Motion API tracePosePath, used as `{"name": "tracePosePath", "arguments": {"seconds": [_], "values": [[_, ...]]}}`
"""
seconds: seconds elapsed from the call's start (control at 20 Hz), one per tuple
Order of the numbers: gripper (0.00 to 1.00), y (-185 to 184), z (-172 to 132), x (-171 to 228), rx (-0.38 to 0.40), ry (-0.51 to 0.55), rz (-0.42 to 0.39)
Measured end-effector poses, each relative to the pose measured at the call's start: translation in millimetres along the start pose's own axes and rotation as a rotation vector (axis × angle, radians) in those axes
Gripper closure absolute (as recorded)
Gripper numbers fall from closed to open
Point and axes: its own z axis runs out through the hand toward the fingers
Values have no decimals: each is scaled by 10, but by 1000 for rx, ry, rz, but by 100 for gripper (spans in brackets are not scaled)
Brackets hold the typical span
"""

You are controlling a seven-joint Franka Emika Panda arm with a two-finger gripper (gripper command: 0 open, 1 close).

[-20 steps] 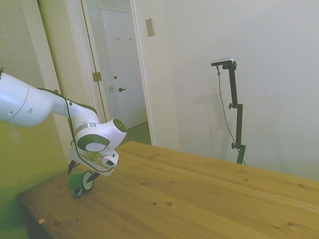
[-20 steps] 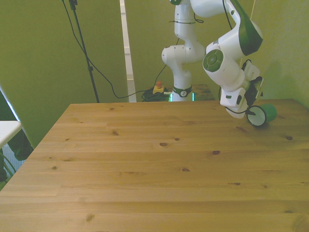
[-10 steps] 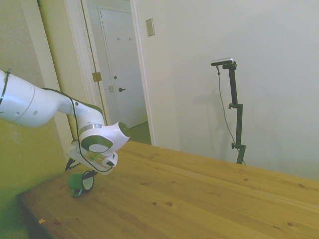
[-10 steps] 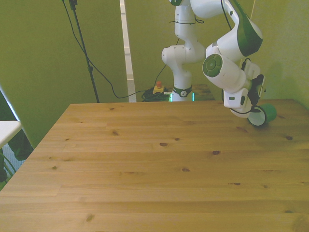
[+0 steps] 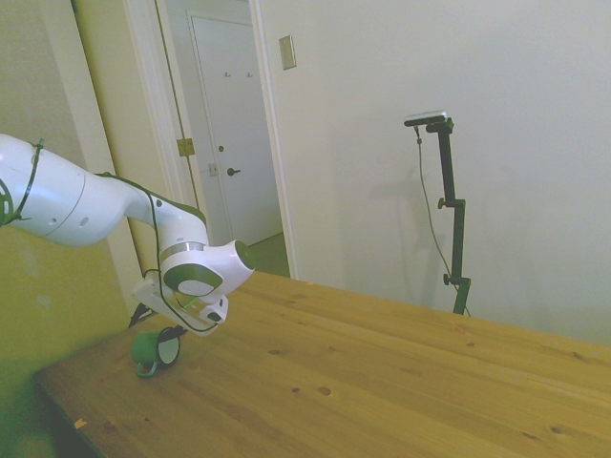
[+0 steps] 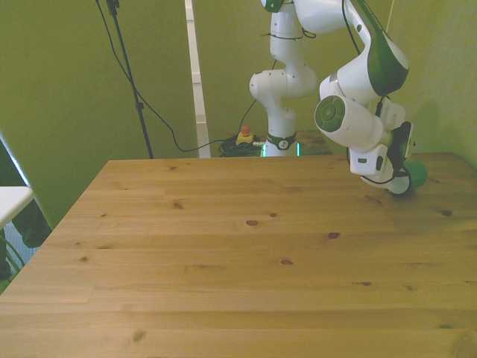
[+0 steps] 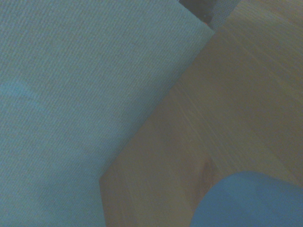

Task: Flip the mug upright

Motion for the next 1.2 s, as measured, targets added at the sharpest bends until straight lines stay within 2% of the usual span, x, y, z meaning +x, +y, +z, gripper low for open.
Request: {"name": "tracePosePath", "arguments": {"seconds": [0.75, 1.2], "values": [[100, 98, 23, 96, 24, -23, 21], [100, 35, 27, 96, 25, -32, 10]]}}
